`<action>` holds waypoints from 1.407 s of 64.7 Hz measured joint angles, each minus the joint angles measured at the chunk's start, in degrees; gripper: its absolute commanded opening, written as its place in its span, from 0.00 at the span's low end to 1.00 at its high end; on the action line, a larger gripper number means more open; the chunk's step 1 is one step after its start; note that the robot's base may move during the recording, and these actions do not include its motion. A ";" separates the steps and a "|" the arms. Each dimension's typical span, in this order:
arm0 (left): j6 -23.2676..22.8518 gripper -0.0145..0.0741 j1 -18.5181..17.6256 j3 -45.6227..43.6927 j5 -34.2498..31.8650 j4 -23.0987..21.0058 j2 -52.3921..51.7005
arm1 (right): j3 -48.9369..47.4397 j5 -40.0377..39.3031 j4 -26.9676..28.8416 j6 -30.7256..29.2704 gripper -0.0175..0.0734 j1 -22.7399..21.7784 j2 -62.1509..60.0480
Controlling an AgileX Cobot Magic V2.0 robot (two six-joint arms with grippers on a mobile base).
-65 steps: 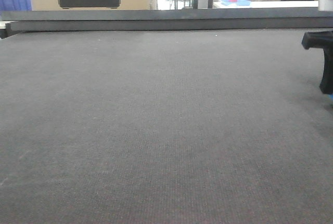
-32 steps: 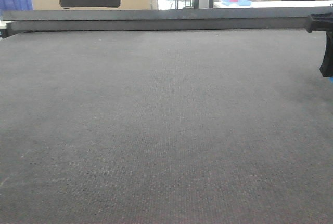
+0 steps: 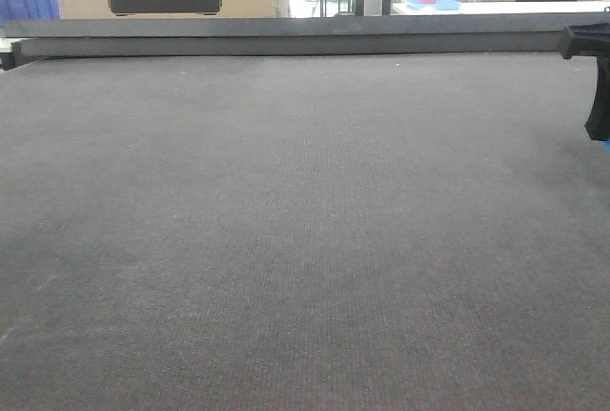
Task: Grab block from conveyor and place in blue bin
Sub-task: 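Lift both held blocks up off the conveyor belt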
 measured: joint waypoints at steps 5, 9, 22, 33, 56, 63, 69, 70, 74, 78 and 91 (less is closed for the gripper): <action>0.00 0.71 0.00 0.00 -0.08 0.00 0.03 | 0.00 0.00 0.00 0.00 0.03 0.00 0.00; 0.00 0.62 0.00 0.00 -0.14 0.00 0.03 | 0.00 -0.11 0.00 0.00 0.03 0.00 0.00; -0.82 0.23 0.00 0.00 -0.14 0.00 0.23 | 0.00 -0.43 0.00 0.00 0.03 0.00 0.00; -1.27 0.04 0.00 -0.42 0.21 -0.70 0.73 | 0.00 -0.43 0.00 0.00 0.03 0.00 0.00; -4.19 0.04 -1.27 -0.13 1.33 -4.21 -2.64 | 0.21 -0.07 0.00 0.00 0.03 0.25 -3.16; -5.07 0.04 -5.19 -0.13 1.42 -5.32 -7.13 | 0.98 -0.30 -0.12 -0.72 0.03 1.55 -6.14; -6.73 0.04 -9.92 -0.13 1.14 -5.86 -10.46 | 2.83 -1.80 -0.12 -1.31 0.03 4.18 -8.52; -7.06 0.04 -10.68 -0.13 1.14 -6.02 -10.87 | 3.00 -2.02 -0.12 -1.29 0.03 4.40 -8.87; -8.52 0.04 -14.06 -0.13 0.89 -6.25 -12.32 | 4.57 -2.86 -0.12 -1.56 0.03 6.33 -10.09; -10.07 0.04 -16.79 -0.13 0.68 -6.55 -13.36 | 5.87 -3.21 -0.01 -1.73 0.03 8.23 -11.25; -13.06 0.04 -24.54 -0.13 -1.15 -6.53 -16.29 | 7.06 -3.94 -0.01 -1.95 0.03 12.40 -14.42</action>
